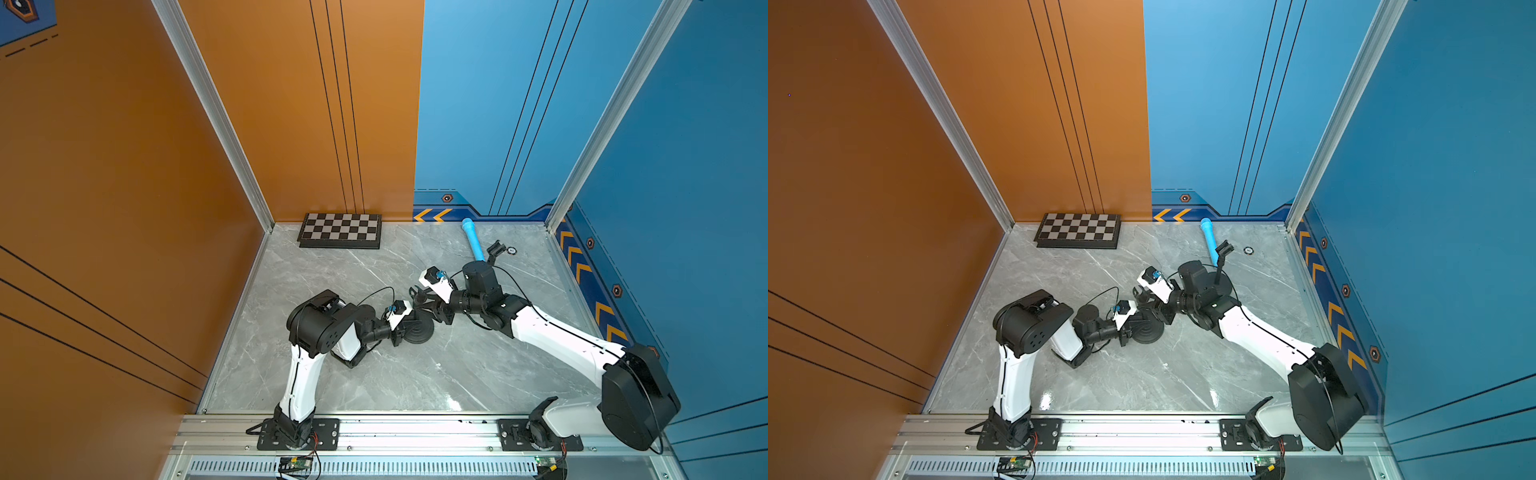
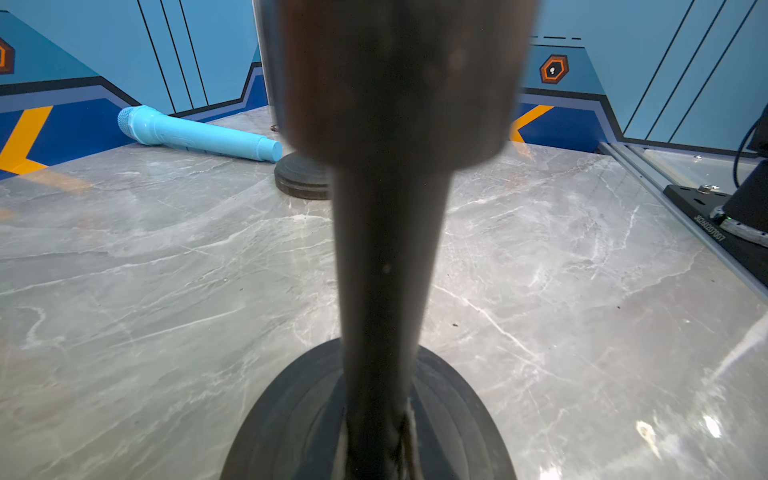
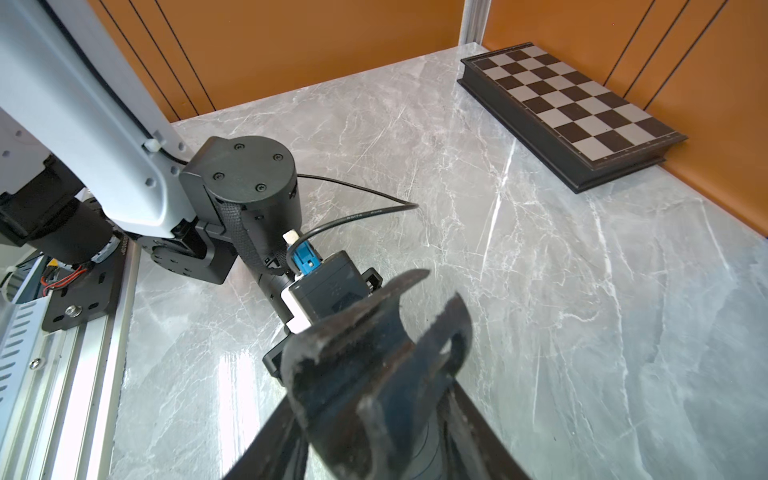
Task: Assemble a microphone stand
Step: Screw the microphone stand pole into the microphone stand base.
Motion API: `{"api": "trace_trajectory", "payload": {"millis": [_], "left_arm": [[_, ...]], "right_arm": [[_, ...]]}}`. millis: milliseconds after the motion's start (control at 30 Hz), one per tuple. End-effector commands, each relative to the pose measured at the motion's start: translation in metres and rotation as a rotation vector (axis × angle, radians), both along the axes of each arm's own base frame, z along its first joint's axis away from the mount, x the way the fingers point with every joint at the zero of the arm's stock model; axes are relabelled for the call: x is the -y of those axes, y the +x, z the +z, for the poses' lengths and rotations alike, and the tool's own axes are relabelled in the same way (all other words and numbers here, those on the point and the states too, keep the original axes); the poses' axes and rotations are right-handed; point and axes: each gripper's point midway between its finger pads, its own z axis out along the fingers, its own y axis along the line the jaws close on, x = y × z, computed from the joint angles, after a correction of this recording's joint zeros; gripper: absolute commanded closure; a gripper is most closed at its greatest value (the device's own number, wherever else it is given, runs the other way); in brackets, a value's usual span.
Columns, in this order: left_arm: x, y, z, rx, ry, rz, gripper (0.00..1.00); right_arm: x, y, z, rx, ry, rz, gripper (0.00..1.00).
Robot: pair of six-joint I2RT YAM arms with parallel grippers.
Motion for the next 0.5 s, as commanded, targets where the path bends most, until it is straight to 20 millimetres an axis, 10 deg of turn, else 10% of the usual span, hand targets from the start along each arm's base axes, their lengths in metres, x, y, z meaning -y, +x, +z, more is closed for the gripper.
{"api": "trace_trajectory", "payload": {"millis": [0,200,467], "left_arm": [[-0.007,-0.017,-0.03,-0.108,0.065,-0.04,1.0],[-0.008,-0.02,-0.03,-0.109,0.064,-0.051,1.0],[-0.011,-0.019,-0.031,-0.102,0.076,-0.03,0.98]], "right_arm": [[-0.012,-0.007,0.002,-0.016,0.027,0.105,0.5],[-0.021,0.004,-0.008,-0.03,0.023,0.117,0.54],[-0.019,0.014,-0.022,0.037,-0.003,0.031,0.91]]}}
